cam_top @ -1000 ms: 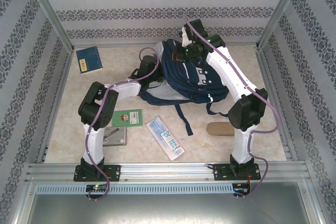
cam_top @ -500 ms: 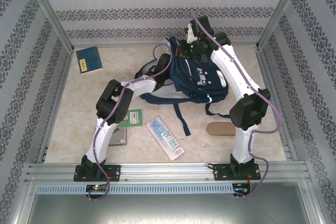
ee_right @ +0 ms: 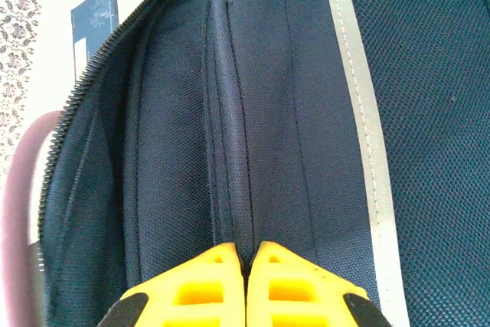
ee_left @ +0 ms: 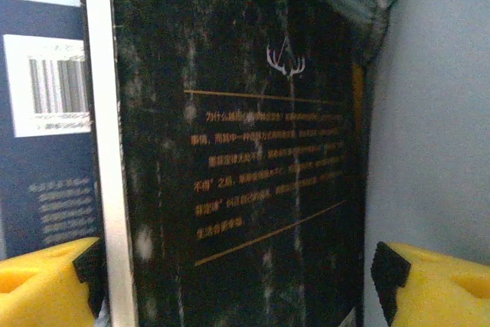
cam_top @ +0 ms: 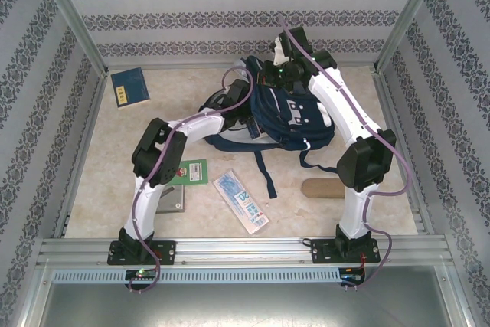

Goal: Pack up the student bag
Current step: Place the book in the student bag.

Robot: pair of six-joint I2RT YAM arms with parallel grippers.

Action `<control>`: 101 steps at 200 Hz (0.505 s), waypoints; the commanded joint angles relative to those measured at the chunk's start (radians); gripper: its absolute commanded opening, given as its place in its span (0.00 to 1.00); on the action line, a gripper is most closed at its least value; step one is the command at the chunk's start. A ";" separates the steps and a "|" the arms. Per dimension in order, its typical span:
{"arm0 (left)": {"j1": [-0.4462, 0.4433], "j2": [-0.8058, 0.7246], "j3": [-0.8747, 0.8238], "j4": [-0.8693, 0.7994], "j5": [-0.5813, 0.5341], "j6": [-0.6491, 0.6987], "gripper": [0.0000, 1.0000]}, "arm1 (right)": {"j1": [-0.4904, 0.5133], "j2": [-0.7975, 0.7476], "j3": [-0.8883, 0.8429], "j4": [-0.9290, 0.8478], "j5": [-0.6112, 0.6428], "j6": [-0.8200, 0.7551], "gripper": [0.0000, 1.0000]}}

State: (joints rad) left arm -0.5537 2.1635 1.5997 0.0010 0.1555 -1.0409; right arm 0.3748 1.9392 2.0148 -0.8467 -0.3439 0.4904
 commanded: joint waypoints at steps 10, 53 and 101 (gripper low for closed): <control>0.017 -0.145 -0.046 -0.158 -0.005 0.119 0.91 | -0.007 -0.046 -0.056 0.112 -0.030 -0.028 0.06; 0.054 -0.313 -0.178 -0.205 0.013 0.189 0.92 | -0.002 -0.040 -0.102 0.117 0.004 -0.060 0.29; 0.167 -0.457 -0.265 -0.318 -0.018 0.281 0.94 | 0.007 -0.043 -0.162 0.129 0.030 -0.082 0.64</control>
State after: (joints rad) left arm -0.4553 1.7958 1.3502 -0.2390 0.1555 -0.8440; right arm 0.3771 1.9308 1.8885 -0.7467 -0.3347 0.4271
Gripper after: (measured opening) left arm 0.936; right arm 0.608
